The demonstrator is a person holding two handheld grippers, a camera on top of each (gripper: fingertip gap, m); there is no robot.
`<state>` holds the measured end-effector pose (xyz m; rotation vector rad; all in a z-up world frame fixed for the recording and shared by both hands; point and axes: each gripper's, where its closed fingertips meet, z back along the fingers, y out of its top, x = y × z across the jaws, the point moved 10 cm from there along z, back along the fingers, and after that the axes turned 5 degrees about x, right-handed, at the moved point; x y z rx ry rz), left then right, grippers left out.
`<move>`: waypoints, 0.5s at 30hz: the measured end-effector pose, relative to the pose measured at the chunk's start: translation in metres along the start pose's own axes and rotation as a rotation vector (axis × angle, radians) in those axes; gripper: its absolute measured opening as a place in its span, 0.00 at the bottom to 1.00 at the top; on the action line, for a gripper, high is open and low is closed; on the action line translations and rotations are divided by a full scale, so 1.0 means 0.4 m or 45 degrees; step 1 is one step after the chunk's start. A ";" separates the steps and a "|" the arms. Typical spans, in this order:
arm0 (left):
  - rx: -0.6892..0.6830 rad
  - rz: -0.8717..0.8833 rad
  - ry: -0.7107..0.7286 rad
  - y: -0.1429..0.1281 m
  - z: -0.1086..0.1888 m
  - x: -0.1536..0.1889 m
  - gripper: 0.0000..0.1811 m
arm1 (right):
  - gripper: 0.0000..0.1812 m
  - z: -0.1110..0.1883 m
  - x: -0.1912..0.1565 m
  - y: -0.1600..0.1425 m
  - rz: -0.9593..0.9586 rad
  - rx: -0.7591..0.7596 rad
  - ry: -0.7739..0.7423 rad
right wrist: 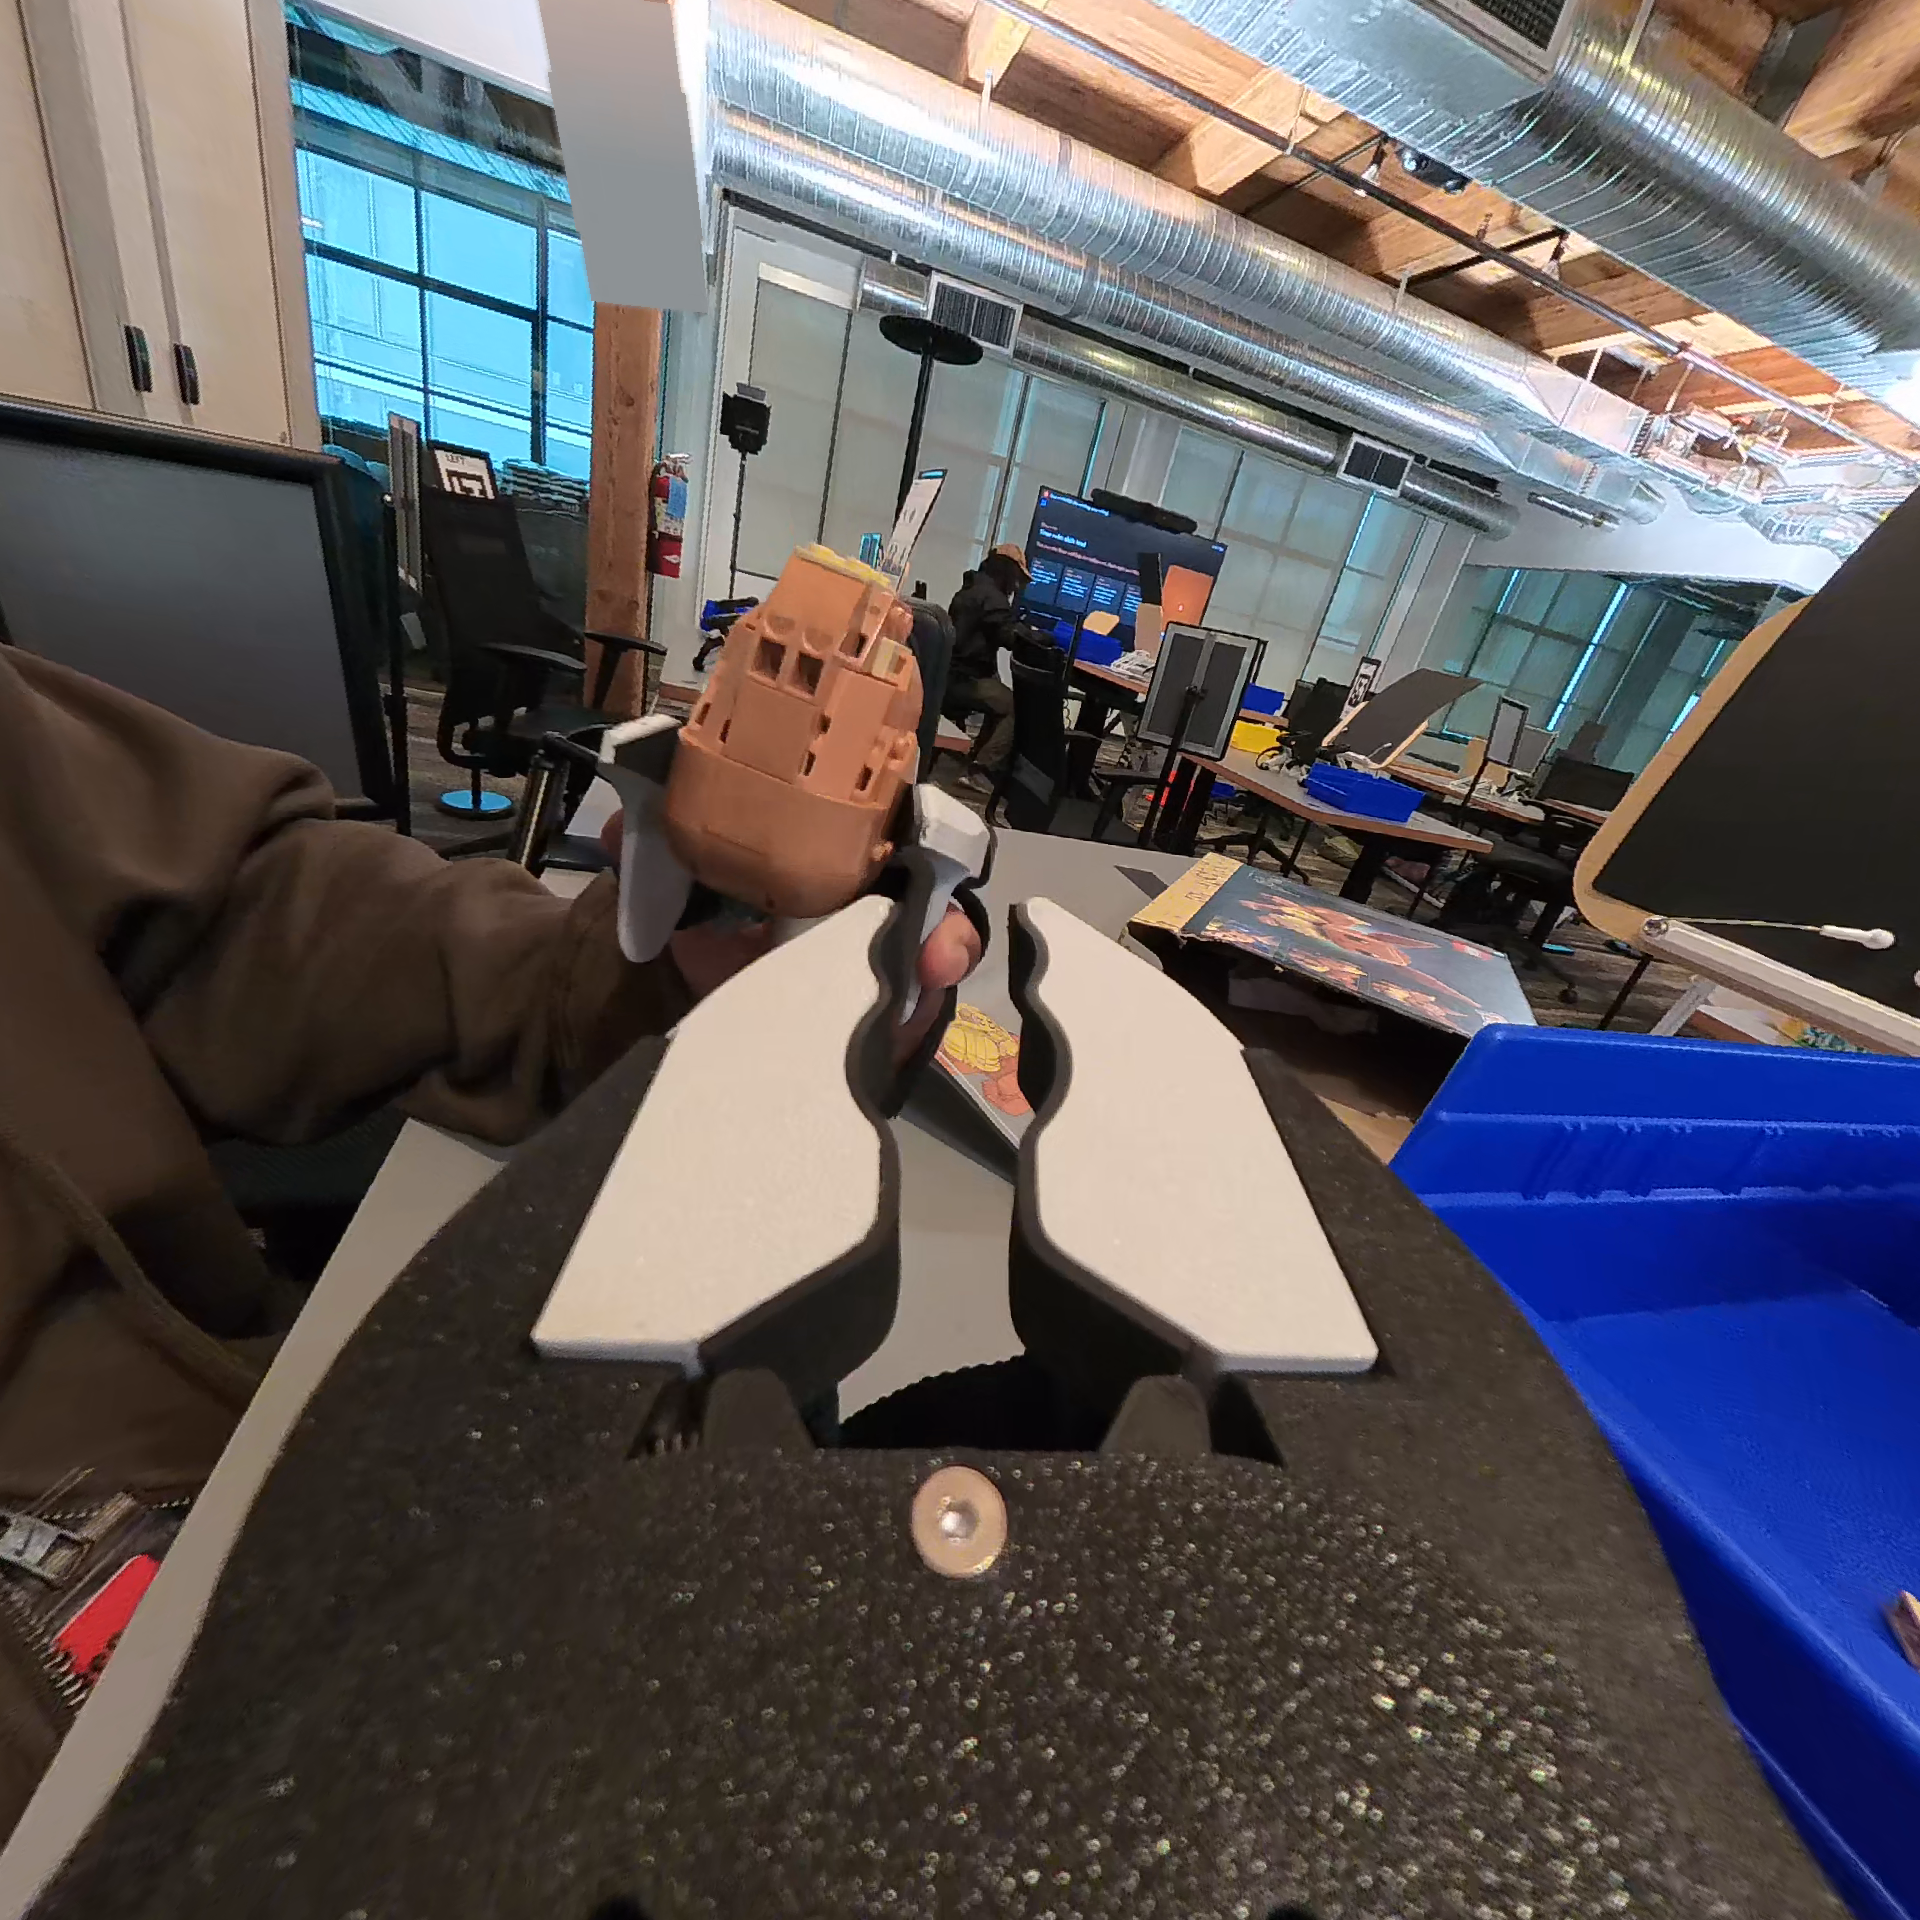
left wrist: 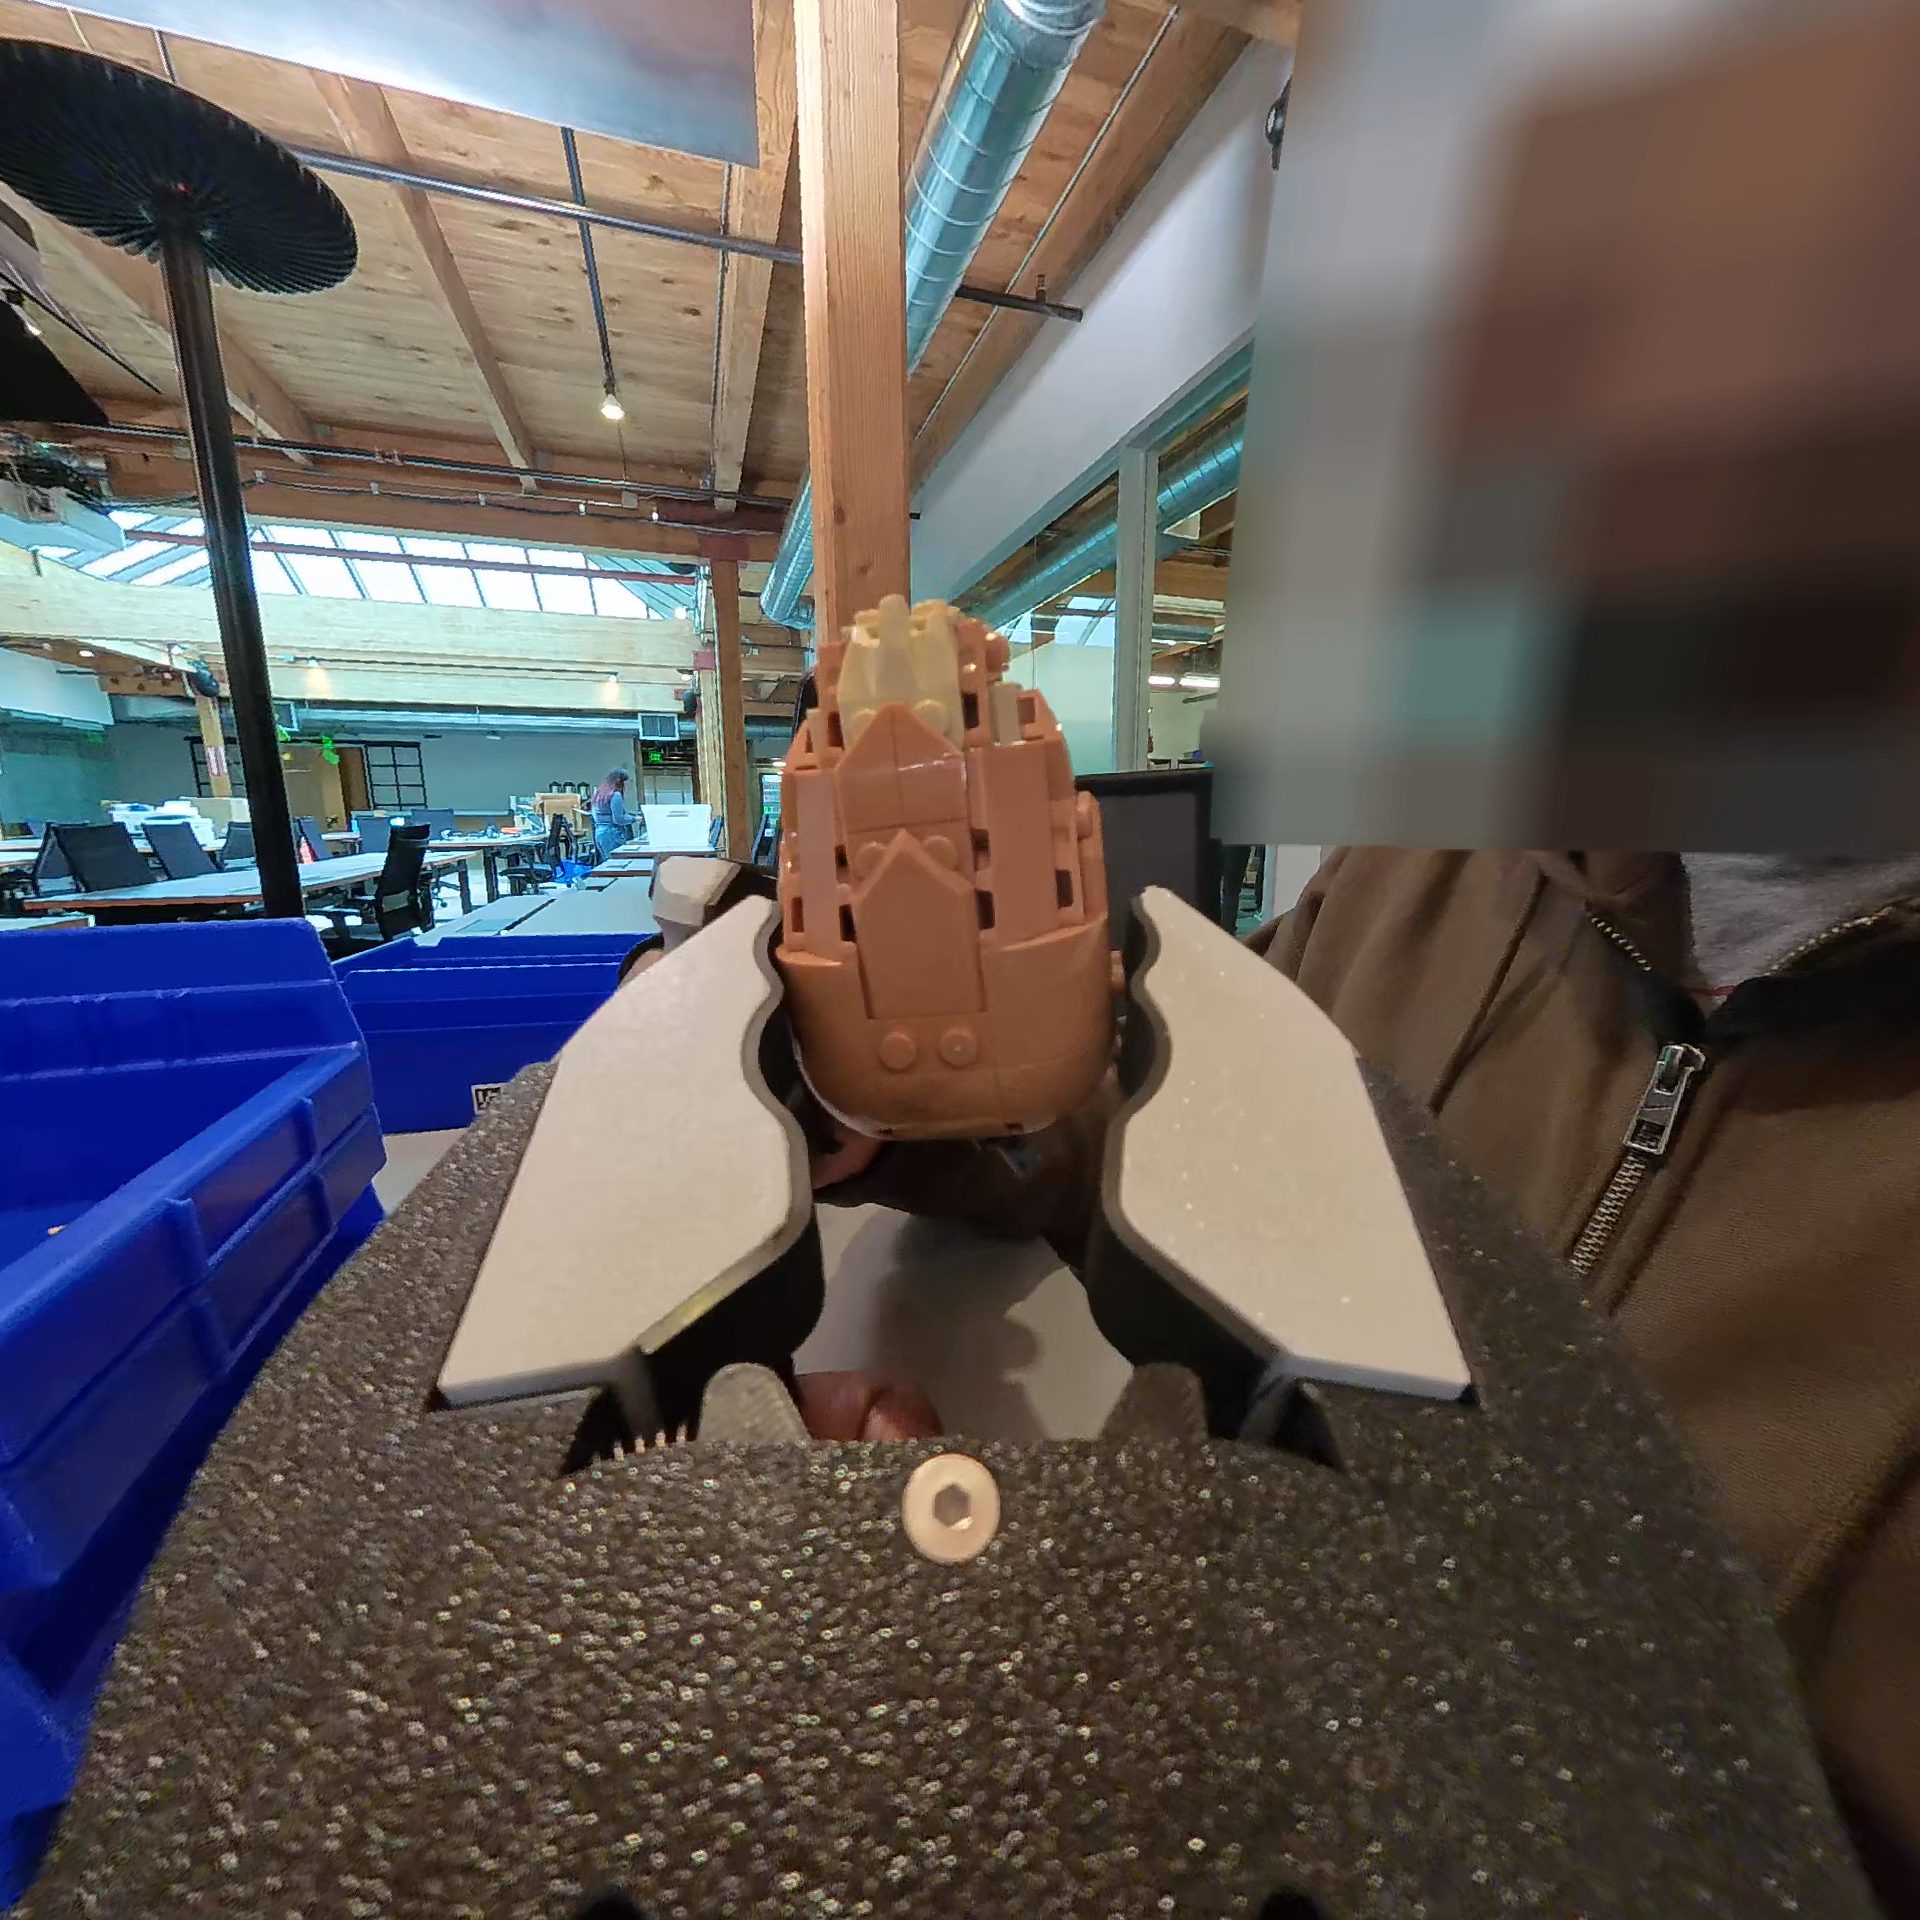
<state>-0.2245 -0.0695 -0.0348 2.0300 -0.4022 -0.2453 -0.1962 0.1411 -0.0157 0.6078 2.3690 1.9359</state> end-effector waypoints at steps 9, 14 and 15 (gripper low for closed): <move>0.016 0.025 -0.004 -0.004 0.002 -0.003 0.34 | 0.10 -0.002 -0.007 0.002 0.006 -0.002 0.014; 0.031 0.042 -0.019 -0.006 0.002 -0.003 0.34 | 0.10 -0.004 -0.010 0.002 0.002 0.000 0.025; 0.030 0.044 -0.017 -0.006 0.003 -0.003 0.34 | 0.10 -0.005 -0.011 0.002 0.002 0.000 0.029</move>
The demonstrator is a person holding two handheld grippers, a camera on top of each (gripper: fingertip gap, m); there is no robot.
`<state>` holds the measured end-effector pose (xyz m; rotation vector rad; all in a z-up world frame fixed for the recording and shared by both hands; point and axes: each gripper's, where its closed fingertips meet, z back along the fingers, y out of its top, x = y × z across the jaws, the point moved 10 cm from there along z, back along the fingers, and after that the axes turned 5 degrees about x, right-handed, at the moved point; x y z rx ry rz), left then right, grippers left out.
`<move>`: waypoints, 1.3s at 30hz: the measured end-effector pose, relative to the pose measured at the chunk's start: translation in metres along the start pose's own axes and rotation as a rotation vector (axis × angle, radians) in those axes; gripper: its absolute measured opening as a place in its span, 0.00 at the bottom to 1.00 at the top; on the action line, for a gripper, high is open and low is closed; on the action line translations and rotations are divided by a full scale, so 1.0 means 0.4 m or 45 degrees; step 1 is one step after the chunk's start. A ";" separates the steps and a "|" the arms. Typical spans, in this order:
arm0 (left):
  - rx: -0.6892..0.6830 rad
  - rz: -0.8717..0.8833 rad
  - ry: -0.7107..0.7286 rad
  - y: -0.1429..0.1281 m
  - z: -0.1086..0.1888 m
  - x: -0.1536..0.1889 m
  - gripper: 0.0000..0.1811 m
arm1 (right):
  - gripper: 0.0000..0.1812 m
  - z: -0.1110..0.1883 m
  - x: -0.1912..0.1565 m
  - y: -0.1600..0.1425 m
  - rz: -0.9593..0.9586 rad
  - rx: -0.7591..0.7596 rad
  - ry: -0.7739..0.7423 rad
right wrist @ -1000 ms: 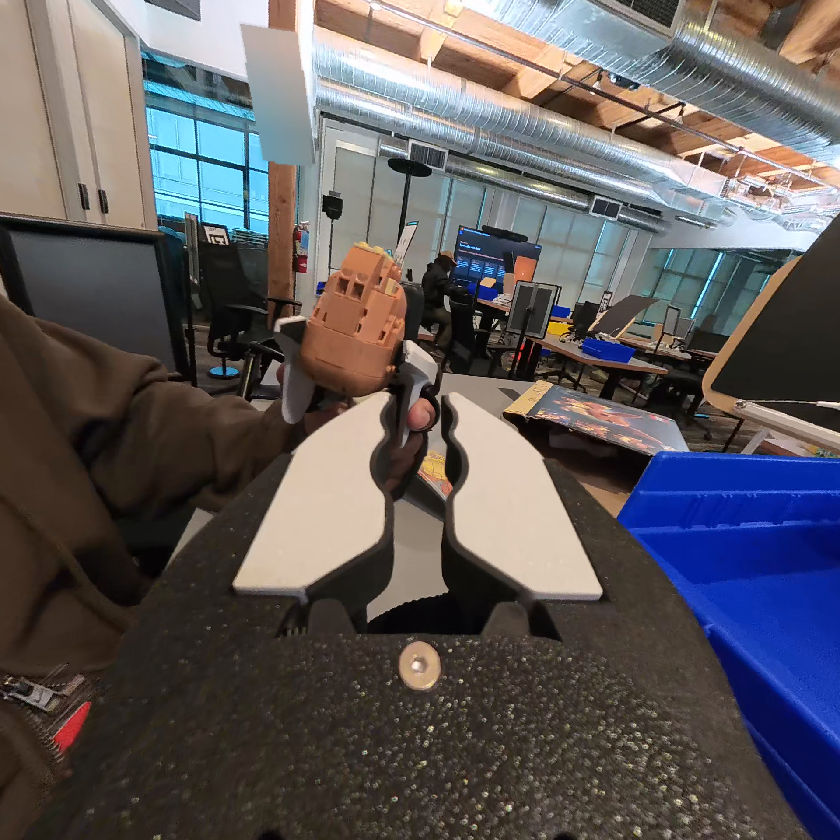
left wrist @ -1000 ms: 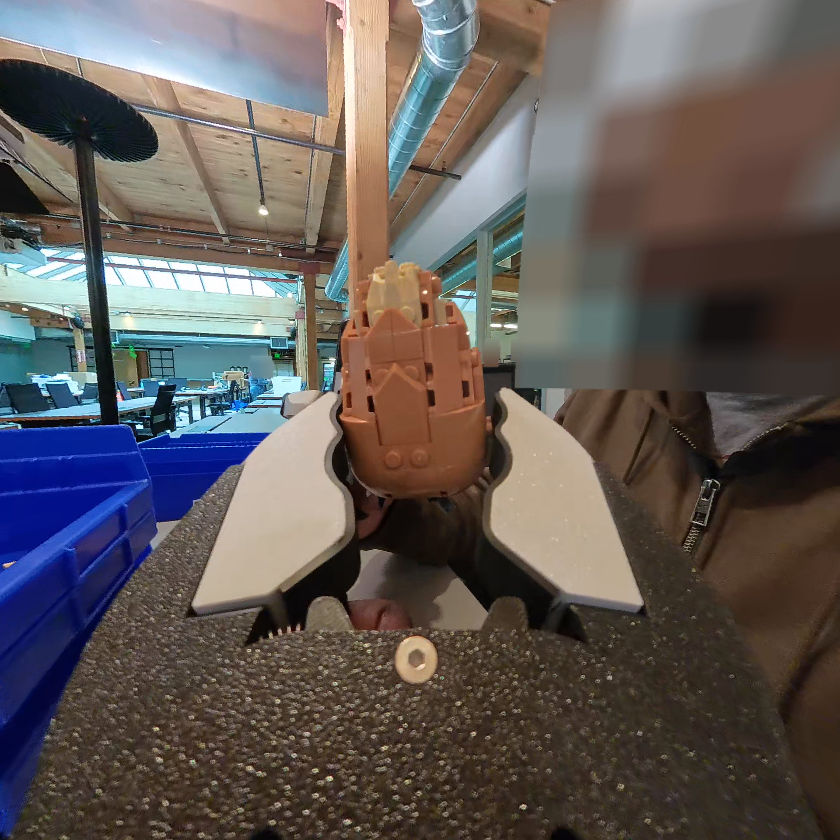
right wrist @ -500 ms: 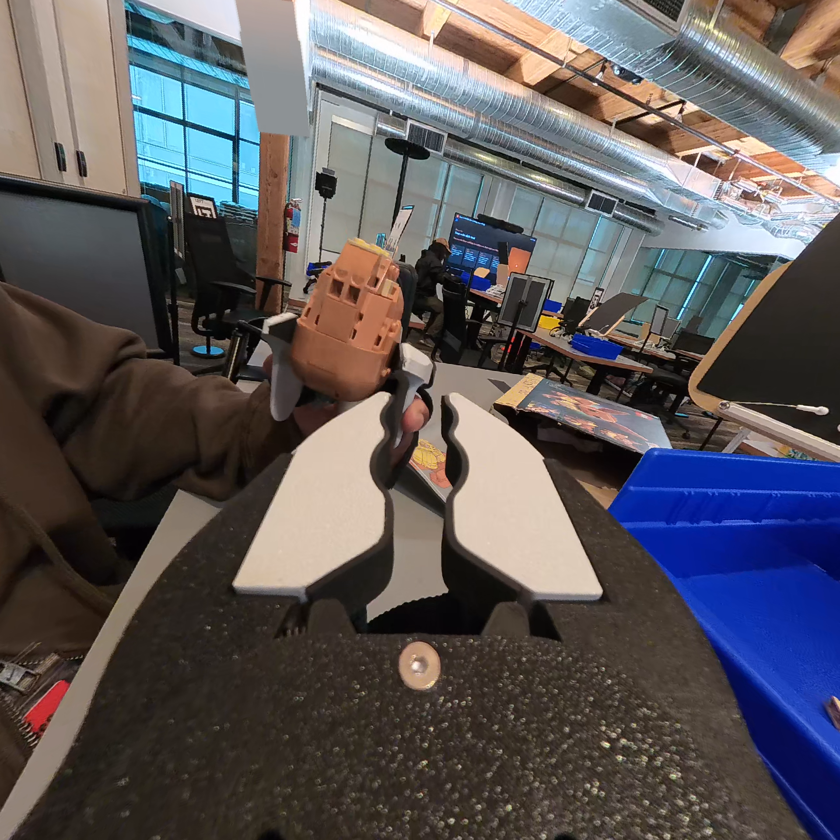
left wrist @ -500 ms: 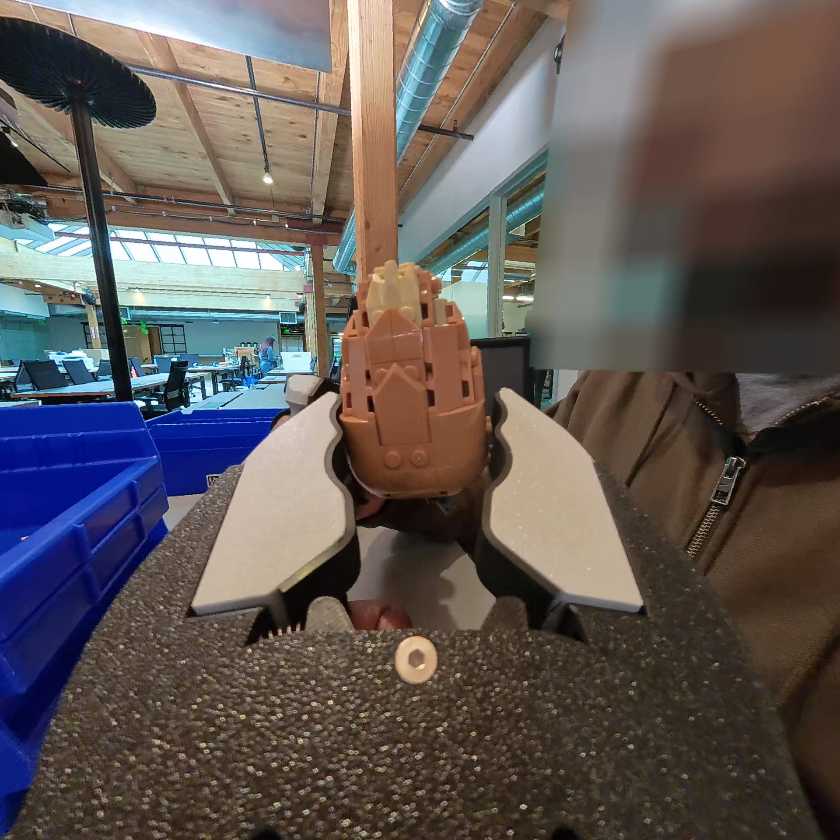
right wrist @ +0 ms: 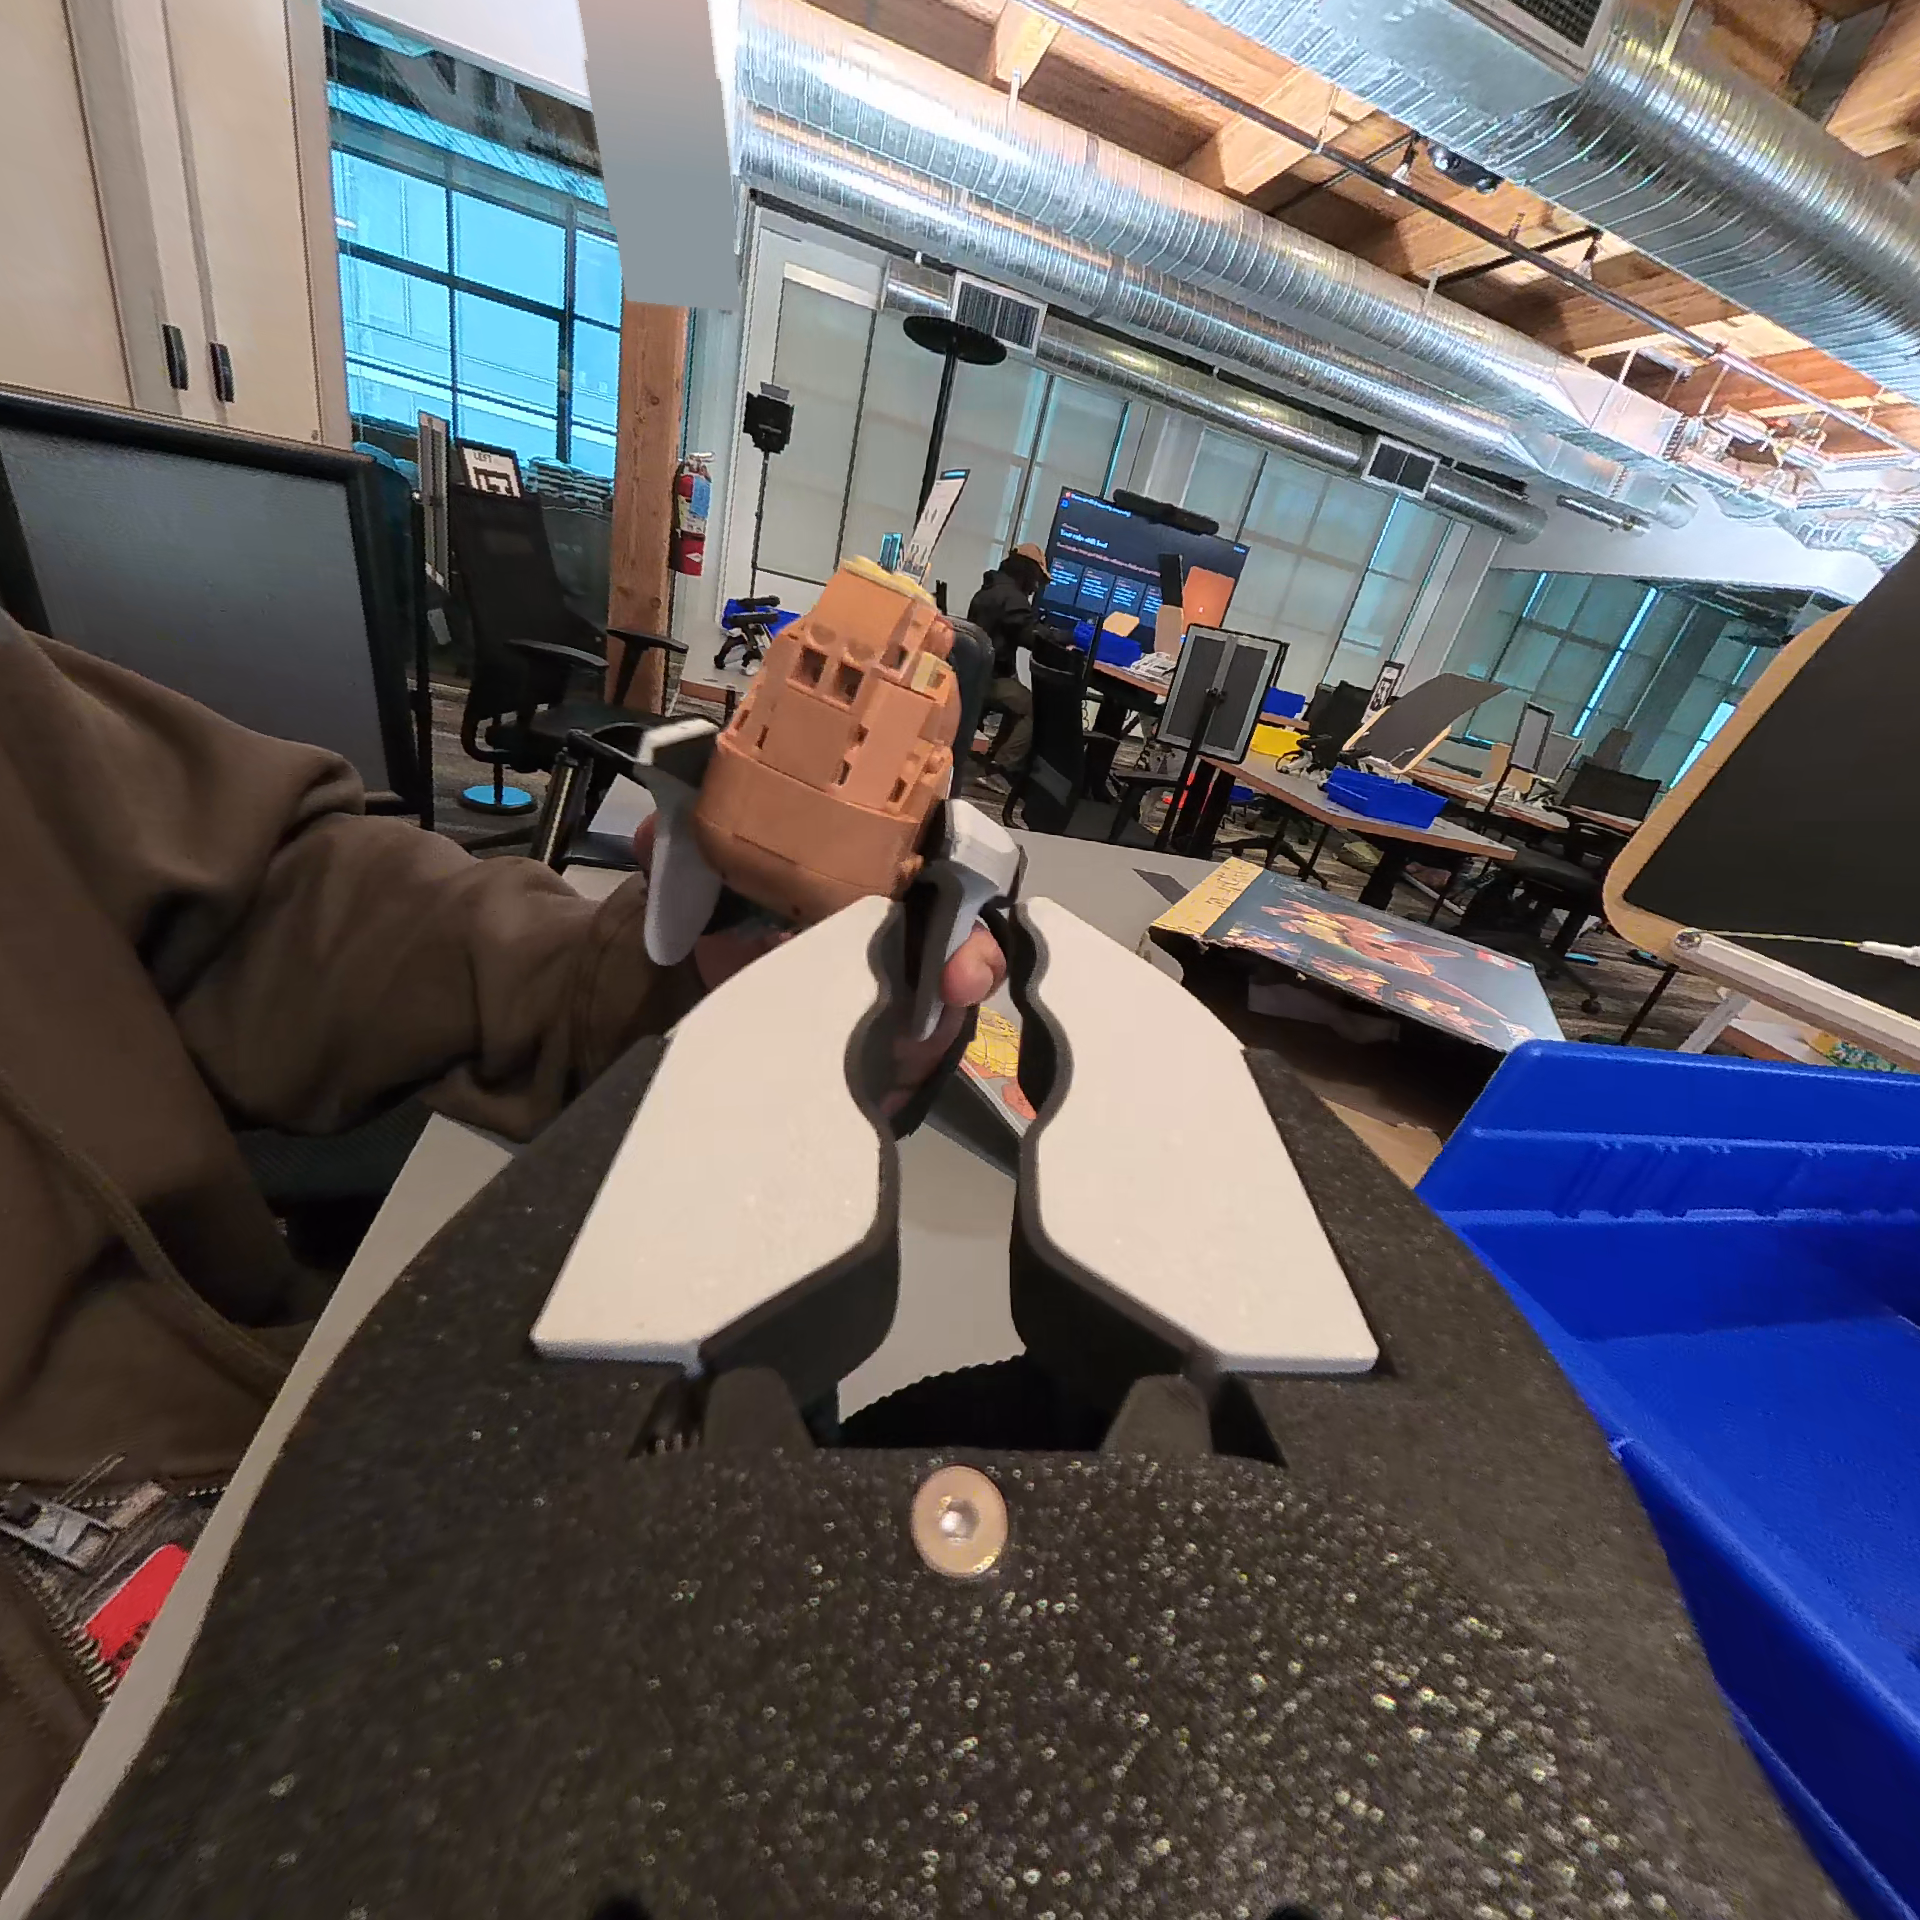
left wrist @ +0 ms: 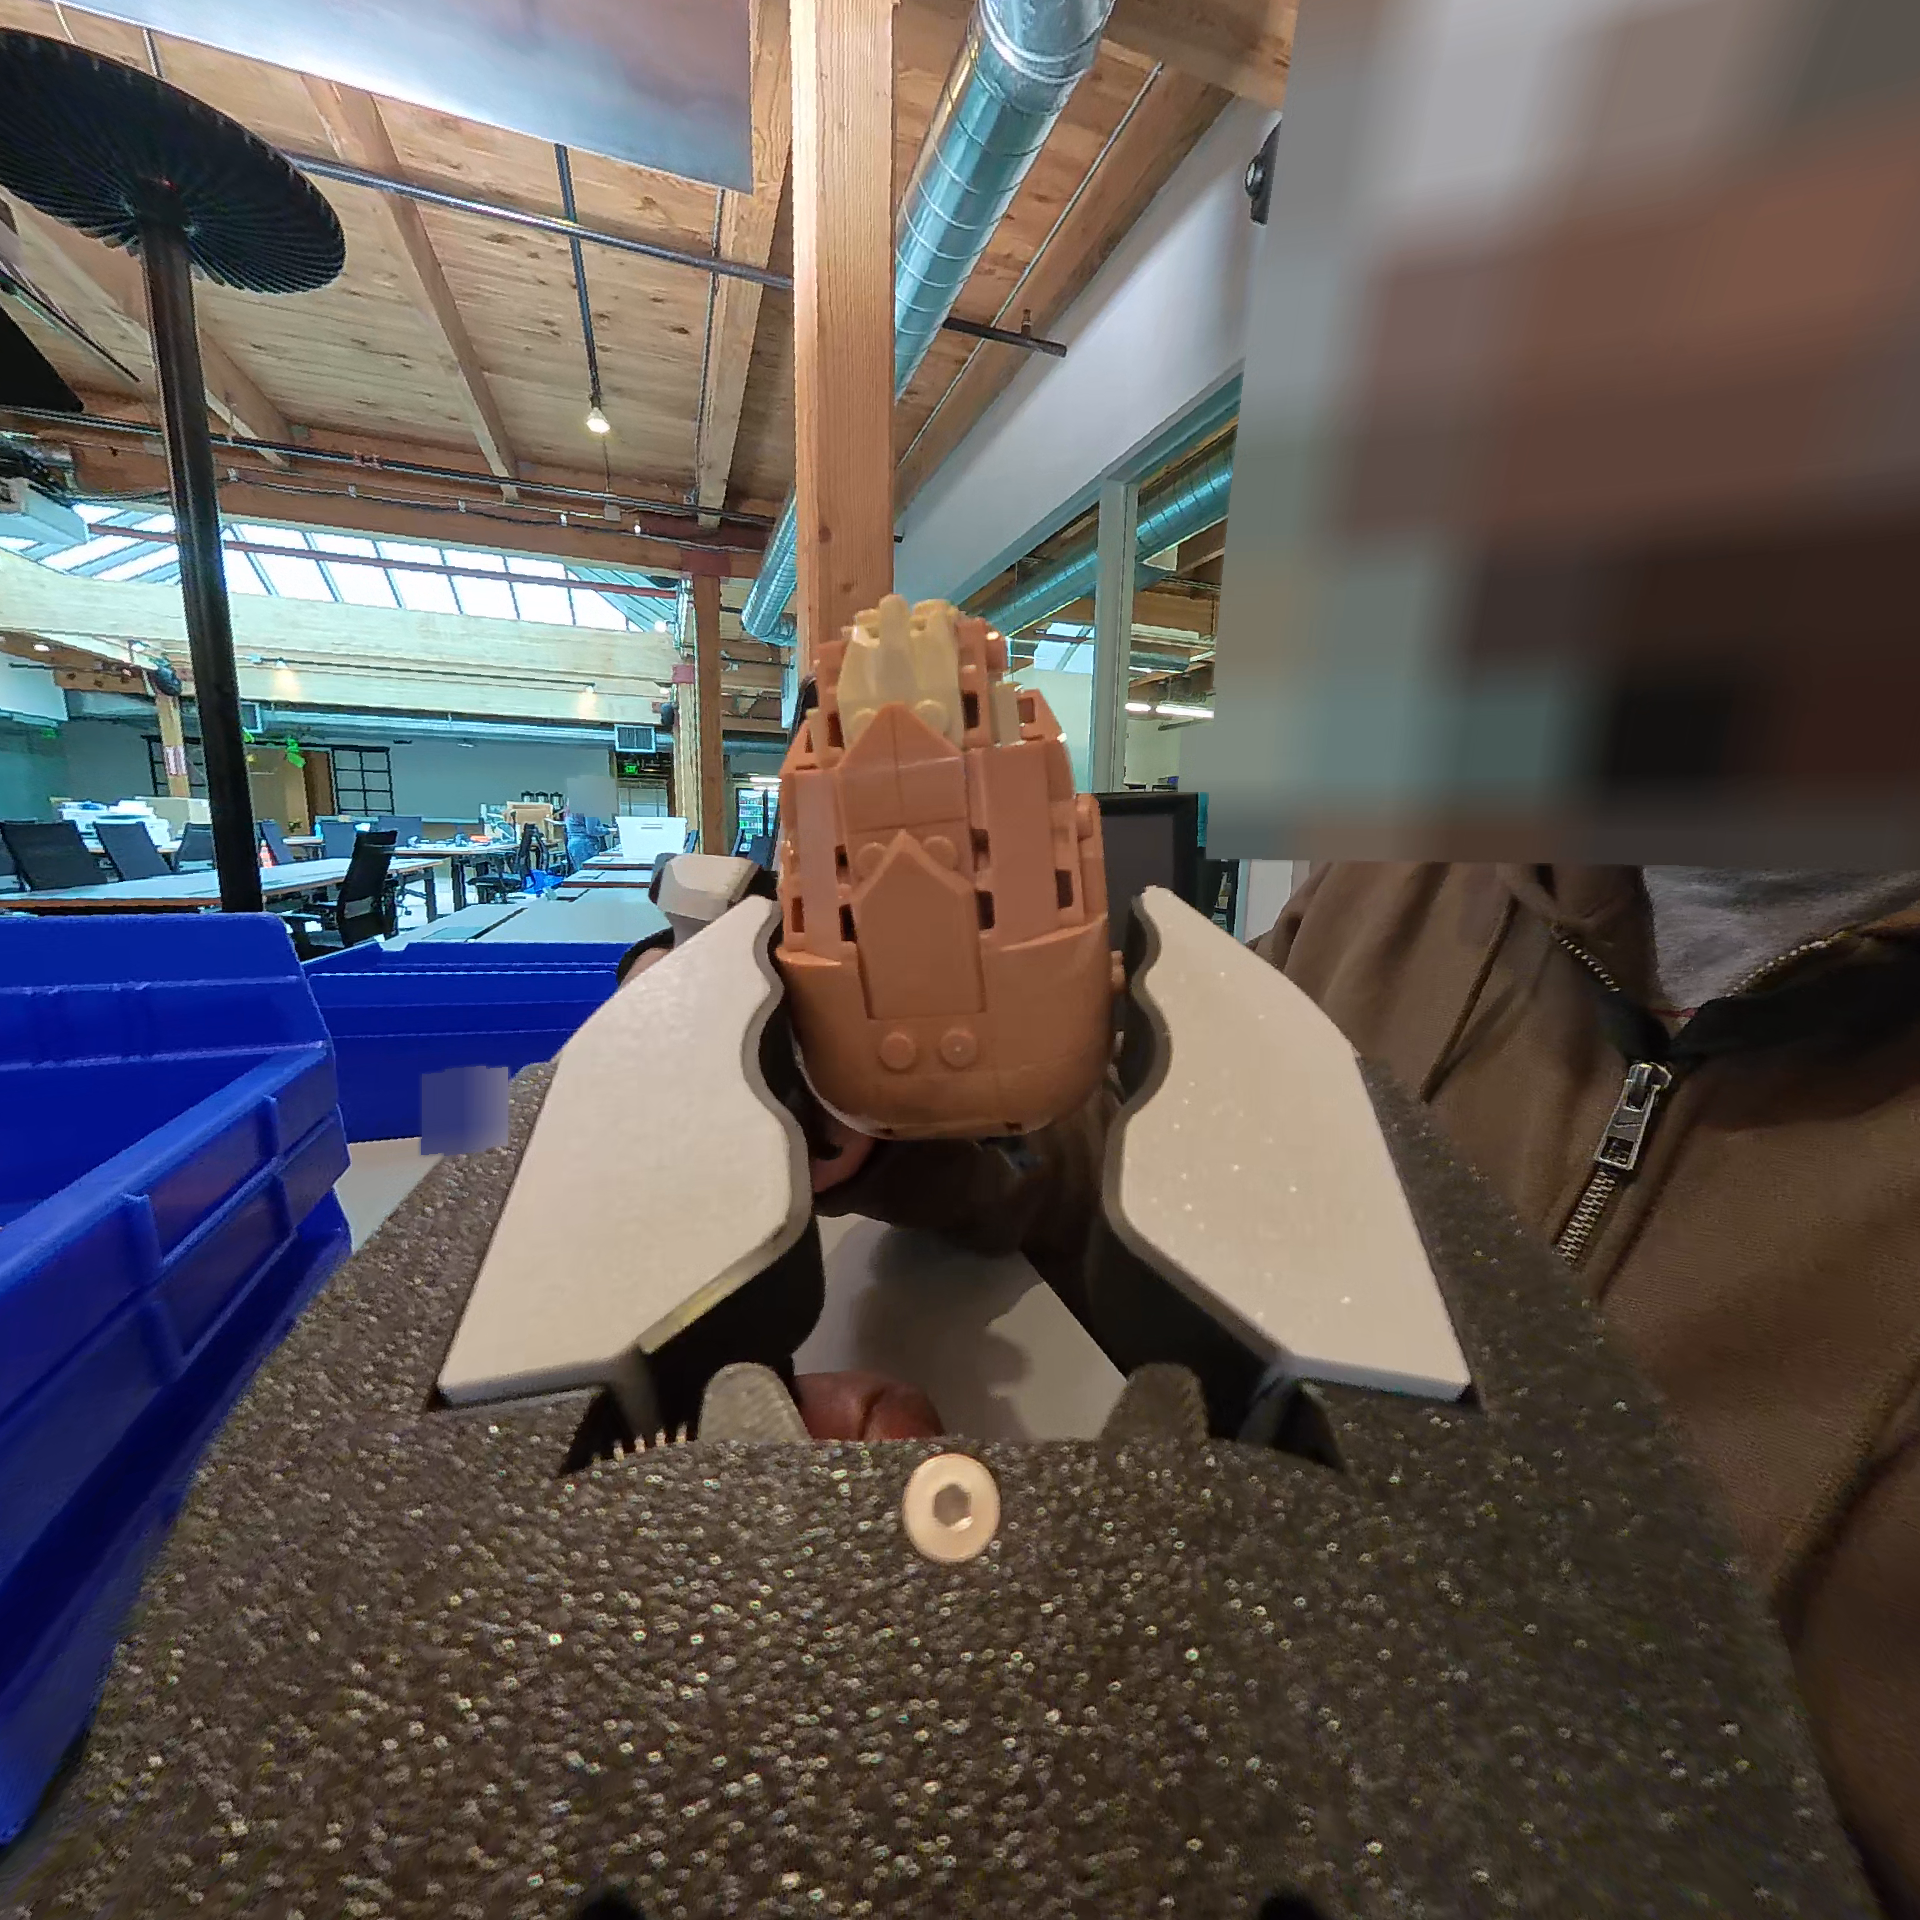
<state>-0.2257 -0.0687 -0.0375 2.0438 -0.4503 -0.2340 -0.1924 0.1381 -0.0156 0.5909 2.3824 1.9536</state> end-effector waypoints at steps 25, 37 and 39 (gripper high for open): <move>0.176 0.220 0.156 -0.019 -0.004 -0.018 0.34 | 0.11 -0.024 -0.072 0.003 0.498 -0.066 -0.112; 0.190 0.250 -0.225 -0.021 -0.025 0.040 0.34 | 0.12 -0.028 -0.118 0.014 0.601 -0.006 -0.058; 0.165 0.233 -0.271 -0.022 -0.028 0.047 0.33 | 0.12 -0.026 -0.126 0.017 0.616 0.013 -0.041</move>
